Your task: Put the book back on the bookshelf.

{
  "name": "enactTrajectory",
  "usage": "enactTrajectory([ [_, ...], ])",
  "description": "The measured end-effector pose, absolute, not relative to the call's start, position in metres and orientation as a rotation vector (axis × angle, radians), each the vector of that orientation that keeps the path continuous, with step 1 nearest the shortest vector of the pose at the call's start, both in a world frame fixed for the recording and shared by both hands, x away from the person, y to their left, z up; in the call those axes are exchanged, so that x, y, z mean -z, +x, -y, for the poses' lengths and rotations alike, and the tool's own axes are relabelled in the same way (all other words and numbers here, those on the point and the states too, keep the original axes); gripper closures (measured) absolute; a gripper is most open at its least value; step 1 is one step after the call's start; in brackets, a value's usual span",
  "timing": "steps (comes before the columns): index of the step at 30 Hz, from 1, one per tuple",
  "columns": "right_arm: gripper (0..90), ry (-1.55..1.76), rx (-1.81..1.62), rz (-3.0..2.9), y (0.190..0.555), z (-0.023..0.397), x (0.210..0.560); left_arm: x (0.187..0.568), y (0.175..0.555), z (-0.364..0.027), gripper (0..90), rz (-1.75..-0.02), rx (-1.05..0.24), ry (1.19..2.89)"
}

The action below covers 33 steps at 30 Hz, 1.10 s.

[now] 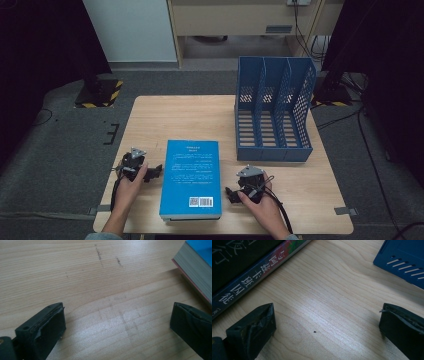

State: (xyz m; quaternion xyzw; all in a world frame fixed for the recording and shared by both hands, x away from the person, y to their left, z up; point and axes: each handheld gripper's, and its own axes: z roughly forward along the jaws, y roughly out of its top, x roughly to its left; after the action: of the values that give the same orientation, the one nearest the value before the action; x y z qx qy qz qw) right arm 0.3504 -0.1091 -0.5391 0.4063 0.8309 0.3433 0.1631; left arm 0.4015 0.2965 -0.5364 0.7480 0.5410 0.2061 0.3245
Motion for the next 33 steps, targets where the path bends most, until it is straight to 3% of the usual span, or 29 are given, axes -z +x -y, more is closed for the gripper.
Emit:
enactTrajectory([
  [16, 0.9, 1.13, -0.991, -2.393, 0.353, 0.11, 0.539, 0.532, 0.403, -0.292, 2.7, -1.37, -0.529, 2.06],
  [24, 1.5, 1.114, -1.0, -2.403, 0.353, 0.112, 0.539, 0.519, 0.394, -0.291, 3.4, -1.35, -0.539, 2.023],
  [26, 3.0, 1.098, -1.007, -2.417, 0.352, 0.114, 0.539, 0.513, 0.387, -0.291, 3.5, -1.35, -0.526, 2.009],
  [28, 11.6, 1.119, -0.995, -2.426, 0.353, 0.118, 0.534, 0.508, 0.379, -0.289, 3.6, -1.347, -0.517, 2.0],
  [33, 11.2, 1.092, -0.978, -2.459, 0.348, 0.122, 0.512, 0.496, 0.364, -0.292, 3.7, -1.307, -0.526, 2.022],
])
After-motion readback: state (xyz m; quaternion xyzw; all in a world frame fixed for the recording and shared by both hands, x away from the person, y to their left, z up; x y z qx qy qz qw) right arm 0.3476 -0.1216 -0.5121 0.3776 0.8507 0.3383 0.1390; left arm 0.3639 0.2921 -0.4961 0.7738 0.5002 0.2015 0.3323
